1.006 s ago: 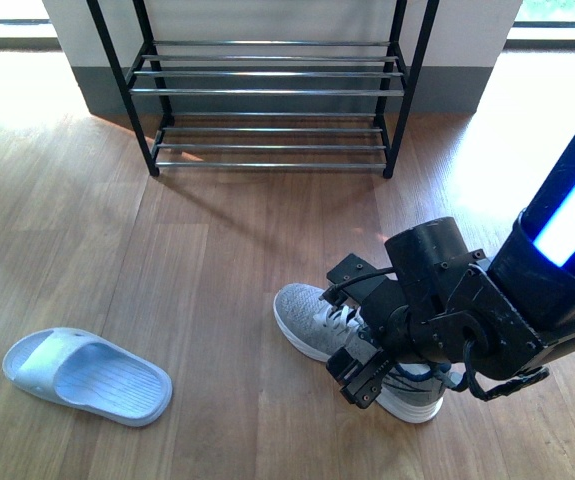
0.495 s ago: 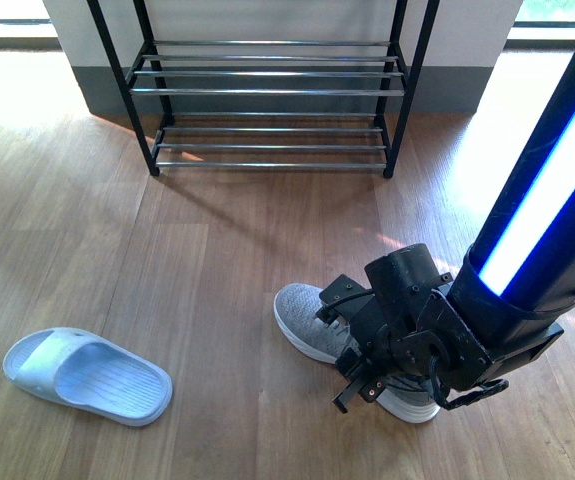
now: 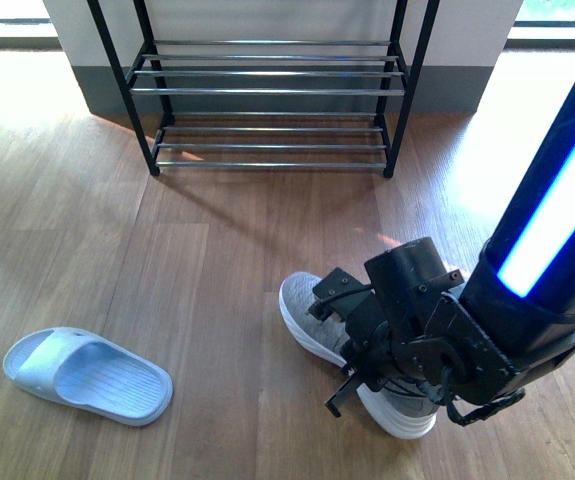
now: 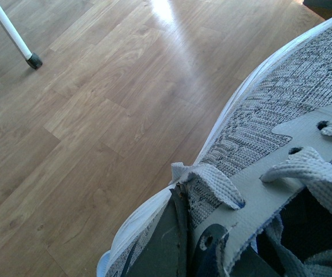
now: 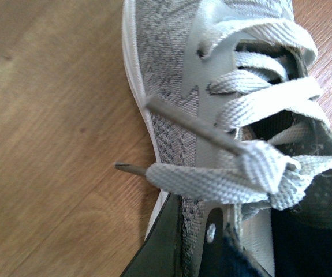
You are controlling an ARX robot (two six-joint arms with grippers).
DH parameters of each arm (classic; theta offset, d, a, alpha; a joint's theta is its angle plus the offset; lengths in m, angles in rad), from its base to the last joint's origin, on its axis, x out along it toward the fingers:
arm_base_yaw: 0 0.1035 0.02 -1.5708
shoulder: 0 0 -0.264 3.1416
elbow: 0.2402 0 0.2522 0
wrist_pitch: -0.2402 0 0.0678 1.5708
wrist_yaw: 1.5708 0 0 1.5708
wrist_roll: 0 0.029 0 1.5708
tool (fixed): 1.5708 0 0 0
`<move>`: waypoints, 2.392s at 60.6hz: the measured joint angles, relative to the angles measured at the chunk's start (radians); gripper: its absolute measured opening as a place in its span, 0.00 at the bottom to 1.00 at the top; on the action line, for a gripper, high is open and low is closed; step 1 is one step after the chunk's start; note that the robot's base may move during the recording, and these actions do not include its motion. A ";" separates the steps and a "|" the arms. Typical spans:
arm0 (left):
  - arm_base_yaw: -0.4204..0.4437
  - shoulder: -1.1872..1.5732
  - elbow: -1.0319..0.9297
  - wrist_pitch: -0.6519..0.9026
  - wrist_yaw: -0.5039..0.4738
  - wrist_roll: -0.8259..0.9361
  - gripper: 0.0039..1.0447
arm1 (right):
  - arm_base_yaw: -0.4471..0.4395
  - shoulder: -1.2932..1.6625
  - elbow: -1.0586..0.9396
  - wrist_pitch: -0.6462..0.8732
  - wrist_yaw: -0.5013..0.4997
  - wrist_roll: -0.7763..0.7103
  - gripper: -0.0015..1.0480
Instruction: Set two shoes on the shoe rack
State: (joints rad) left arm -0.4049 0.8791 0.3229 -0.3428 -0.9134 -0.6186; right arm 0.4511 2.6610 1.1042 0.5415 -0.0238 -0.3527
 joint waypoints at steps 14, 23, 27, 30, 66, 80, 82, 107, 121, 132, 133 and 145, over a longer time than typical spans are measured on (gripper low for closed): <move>0.000 0.000 0.000 0.000 0.000 0.000 0.01 | 0.016 -0.634 -0.387 0.156 -0.120 0.053 0.01; 0.000 0.000 0.000 0.000 0.000 0.000 0.01 | -0.026 -0.966 -0.557 0.133 -0.169 0.070 0.01; 0.000 0.000 0.000 0.000 0.000 0.000 0.01 | -0.051 -1.122 -0.626 0.092 -0.209 0.076 0.01; 0.000 0.000 0.000 0.000 0.000 0.000 0.01 | -0.068 -1.231 -0.668 0.053 -0.233 0.081 0.01; 0.000 0.000 0.000 0.000 -0.003 0.000 0.01 | -0.129 -1.683 -0.792 -0.098 -0.315 0.103 0.01; 0.000 0.000 0.000 0.000 -0.003 0.000 0.01 | -0.127 -1.682 -0.792 -0.098 -0.312 0.103 0.01; 0.000 0.000 0.000 0.000 -0.003 0.000 0.01 | -0.127 -1.683 -0.792 -0.098 -0.311 0.103 0.01; -0.001 0.000 0.000 0.000 0.002 0.000 0.01 | -0.133 -1.683 -0.792 -0.098 -0.302 0.103 0.01; -0.001 0.000 0.000 0.000 0.000 0.000 0.01 | -0.132 -1.683 -0.792 -0.098 -0.306 0.103 0.01; -0.001 0.000 0.000 0.000 0.000 0.000 0.01 | -0.132 -1.683 -0.792 -0.098 -0.306 0.103 0.01; -0.001 0.000 0.000 0.000 0.000 0.000 0.01 | -0.132 -1.683 -0.792 -0.098 -0.306 0.103 0.01; -0.001 0.000 0.000 0.000 0.000 0.000 0.01 | -0.132 -1.683 -0.792 -0.098 -0.306 0.103 0.01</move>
State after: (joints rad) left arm -0.4057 0.8787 0.3229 -0.3428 -0.9134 -0.6182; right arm 0.3187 0.9779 0.3122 0.4431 -0.3294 -0.2497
